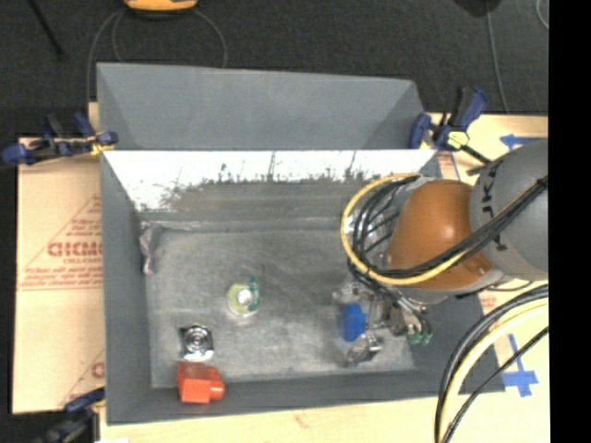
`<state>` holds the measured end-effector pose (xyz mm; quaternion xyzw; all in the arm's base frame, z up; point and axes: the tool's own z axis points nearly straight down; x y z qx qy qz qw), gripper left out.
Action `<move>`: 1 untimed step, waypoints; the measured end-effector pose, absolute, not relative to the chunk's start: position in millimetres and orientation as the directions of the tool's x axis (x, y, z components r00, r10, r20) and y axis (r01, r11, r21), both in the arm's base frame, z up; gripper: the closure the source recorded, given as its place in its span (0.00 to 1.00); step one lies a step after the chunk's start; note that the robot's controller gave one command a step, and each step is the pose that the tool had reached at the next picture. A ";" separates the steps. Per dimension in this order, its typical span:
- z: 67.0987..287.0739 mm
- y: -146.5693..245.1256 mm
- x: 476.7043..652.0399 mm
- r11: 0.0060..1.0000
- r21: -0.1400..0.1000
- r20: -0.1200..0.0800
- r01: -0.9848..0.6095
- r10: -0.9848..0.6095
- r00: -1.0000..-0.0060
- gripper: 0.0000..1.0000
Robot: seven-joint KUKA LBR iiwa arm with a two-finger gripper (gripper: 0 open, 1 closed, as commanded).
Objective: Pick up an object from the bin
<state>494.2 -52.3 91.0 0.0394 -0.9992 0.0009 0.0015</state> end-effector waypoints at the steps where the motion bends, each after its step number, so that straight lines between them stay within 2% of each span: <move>1: 76.4 -49.1 490.0 0.968 -0.006 -0.014 -0.253 -0.253 -0.967 0.00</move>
Offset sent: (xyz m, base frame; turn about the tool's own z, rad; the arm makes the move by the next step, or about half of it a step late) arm -0.0099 0.0047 -0.0210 -0.1811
